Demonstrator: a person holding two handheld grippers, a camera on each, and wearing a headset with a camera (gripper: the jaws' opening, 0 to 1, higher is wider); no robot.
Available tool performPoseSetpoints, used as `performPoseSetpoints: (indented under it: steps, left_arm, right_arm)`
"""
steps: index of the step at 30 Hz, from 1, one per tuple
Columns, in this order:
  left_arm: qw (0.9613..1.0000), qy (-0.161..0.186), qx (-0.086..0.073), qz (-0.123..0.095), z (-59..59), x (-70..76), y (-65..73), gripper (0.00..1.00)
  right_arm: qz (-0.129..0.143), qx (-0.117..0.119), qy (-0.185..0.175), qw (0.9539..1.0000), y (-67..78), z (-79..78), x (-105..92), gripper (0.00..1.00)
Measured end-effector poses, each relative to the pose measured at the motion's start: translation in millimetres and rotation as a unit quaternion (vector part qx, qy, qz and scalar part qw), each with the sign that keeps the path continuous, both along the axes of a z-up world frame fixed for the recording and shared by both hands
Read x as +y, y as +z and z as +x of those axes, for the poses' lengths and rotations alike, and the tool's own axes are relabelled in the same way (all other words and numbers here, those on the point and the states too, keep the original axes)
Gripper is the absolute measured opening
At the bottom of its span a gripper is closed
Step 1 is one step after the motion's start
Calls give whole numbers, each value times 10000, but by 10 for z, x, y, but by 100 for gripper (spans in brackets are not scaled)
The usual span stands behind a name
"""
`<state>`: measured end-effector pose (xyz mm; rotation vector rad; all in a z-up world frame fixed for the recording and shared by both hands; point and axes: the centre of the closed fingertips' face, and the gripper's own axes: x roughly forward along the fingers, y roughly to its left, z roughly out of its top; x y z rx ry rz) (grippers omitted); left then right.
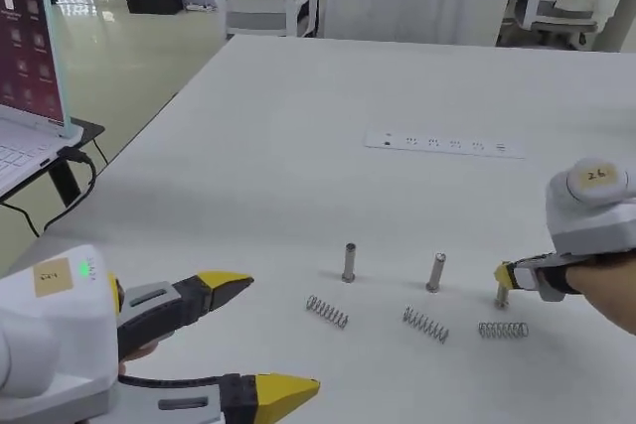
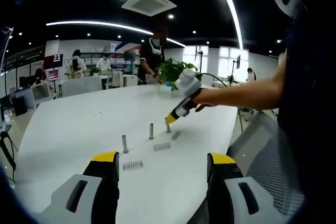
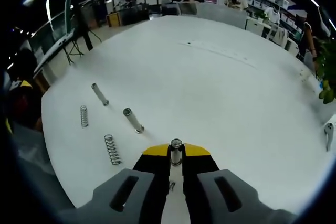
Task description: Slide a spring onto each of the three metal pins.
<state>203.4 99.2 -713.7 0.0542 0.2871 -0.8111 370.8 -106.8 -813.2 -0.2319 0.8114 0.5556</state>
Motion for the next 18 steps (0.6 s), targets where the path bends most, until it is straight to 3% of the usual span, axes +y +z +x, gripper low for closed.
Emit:
performPoseSetpoints:
  steps: [10, 18]
  left_arm:
    - [10000, -26, 13, 21, -4, -19, -10, 63]
    - [10000, -58, 18, 47, -11, -29, -20, 63]
  right_arm:
    - [89, -258, 117, 9996, -5, 3, -39, 5]
    - [139, -237, 144, 9995, -19, -5, -55, 6]
